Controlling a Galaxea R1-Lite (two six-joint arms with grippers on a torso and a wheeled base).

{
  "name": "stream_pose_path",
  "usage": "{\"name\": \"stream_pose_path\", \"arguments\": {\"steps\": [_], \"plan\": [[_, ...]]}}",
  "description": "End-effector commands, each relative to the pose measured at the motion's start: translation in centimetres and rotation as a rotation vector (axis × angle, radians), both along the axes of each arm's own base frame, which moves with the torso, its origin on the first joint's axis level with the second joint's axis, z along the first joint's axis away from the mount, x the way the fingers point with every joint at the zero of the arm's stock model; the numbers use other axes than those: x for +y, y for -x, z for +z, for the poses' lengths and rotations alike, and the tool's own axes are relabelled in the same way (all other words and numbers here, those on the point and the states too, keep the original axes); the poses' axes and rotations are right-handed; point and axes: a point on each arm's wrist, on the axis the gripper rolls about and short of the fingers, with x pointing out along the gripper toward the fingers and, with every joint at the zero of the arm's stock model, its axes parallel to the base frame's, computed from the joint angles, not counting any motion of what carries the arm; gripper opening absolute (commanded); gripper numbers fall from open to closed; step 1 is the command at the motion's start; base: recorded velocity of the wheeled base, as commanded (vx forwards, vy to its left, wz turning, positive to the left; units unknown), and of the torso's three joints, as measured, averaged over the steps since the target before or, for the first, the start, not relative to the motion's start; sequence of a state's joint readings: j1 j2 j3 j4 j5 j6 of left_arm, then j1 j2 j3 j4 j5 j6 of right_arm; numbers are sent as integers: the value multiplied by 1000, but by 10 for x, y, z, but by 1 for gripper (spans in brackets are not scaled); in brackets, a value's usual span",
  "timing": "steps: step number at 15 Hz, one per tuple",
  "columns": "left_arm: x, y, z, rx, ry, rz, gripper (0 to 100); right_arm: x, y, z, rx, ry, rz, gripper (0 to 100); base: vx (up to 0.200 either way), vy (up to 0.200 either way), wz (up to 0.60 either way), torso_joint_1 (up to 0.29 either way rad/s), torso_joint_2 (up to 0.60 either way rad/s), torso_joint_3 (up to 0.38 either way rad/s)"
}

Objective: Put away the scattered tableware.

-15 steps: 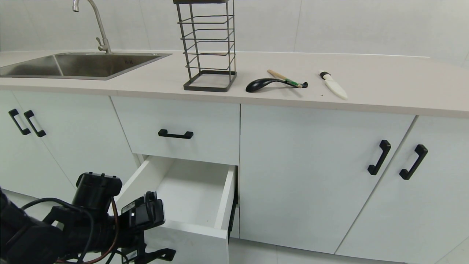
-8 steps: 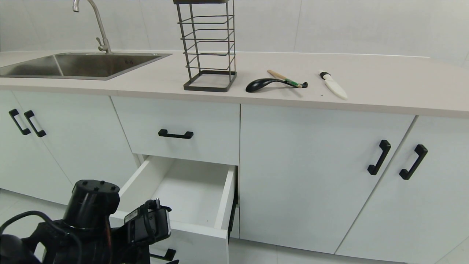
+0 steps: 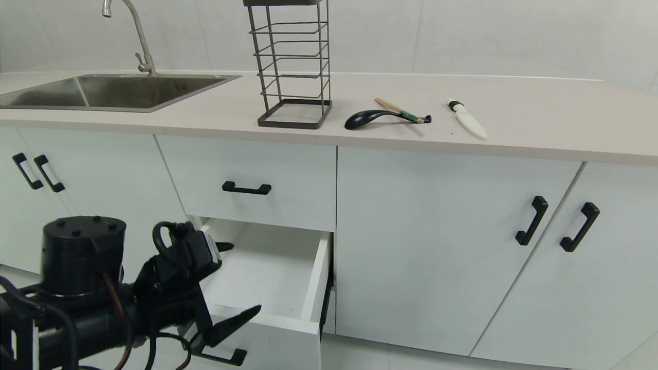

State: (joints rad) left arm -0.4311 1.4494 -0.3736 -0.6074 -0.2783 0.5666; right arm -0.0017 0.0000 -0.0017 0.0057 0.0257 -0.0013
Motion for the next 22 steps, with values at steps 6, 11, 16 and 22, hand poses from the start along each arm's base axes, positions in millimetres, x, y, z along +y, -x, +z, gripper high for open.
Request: {"name": "stream_pose_path", "arguments": {"steps": [6,11,16,22], "plan": [[1,-10,25,30,237,215,100,0,0,0,2,0,1,0,0,0,0,0,0,0],[34,-23,36,14,320,382,100,0,0,0,2,0,1,0,0,0,0,0,0,0],[48,-7,54,-24,437,446,100,0,0,0,2,0,1,0,0,0,0,0,0,0],[59,50,36,-45,446,436,100,0,0,0,2,0,1,0,0,0,0,0,0,0]]}}
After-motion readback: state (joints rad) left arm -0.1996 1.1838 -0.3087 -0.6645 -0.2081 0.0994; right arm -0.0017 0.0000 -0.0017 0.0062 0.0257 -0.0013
